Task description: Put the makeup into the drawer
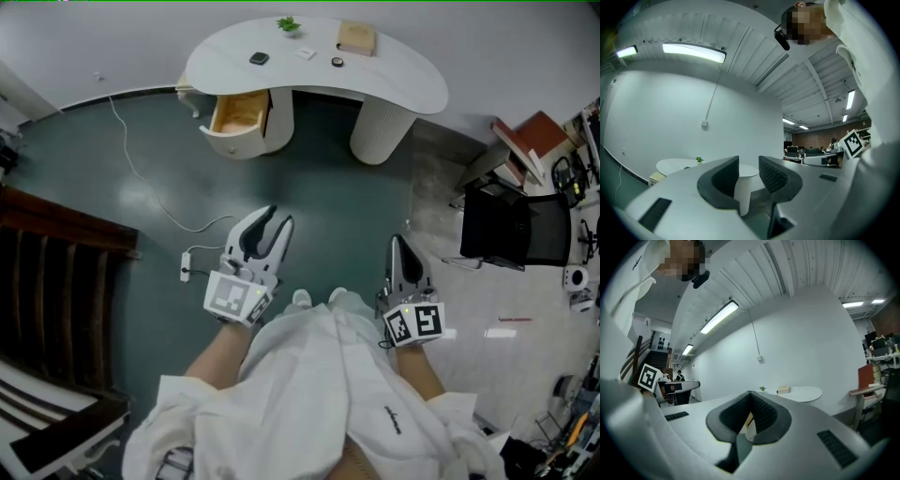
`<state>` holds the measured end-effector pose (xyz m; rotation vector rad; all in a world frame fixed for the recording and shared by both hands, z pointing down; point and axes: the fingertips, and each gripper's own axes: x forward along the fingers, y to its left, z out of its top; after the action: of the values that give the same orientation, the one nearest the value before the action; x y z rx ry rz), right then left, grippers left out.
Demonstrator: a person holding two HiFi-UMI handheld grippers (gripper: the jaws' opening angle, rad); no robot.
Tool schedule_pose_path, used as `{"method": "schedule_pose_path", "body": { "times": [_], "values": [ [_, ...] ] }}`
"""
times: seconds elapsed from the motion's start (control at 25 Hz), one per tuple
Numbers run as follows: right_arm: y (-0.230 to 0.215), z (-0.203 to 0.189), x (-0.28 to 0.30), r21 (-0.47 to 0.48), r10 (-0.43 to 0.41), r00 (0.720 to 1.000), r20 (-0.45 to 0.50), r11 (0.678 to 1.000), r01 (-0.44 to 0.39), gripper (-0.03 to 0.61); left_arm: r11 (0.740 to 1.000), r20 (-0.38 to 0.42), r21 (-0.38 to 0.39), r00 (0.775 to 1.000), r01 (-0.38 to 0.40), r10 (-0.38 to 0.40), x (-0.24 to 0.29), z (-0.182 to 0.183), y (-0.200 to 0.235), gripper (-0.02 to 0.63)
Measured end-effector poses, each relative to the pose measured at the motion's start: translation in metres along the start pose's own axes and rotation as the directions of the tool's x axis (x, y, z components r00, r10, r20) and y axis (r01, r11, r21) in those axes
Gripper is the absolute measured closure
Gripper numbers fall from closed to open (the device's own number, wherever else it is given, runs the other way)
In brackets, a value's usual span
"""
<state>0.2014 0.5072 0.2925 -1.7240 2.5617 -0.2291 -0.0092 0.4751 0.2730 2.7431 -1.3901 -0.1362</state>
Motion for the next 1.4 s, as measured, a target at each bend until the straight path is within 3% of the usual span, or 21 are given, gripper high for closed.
{"method": "schedule_pose_path", "body": {
  "times": [0.48,0.88,1.4],
  "values": [
    [0.004,-0.007,0.022,-0.002,0.004,1.0,-0.021,1.0,-0.004,0.561,0.998,-0.036,-0.033,0.998,0.057,-0.059,0.019,-0.017,0.006,0.318],
    [-0.027,-0.003,0.068,0.009,0.024,1.0,-0.01,1.0,-0.024,0.561,0.999,-0.041,-0.018,0.998,0.039,-0.039,0.069,-0.019,0.027,0.318],
    [-0.091,0.019,0.164,0.021,0.087,0.996,-0.012,0.996,-0.086,0.561,1.0,-0.067,-0.022,0.998,0.018,-0.02,0.178,-0.013,0.058,0.318]
  ]
}}
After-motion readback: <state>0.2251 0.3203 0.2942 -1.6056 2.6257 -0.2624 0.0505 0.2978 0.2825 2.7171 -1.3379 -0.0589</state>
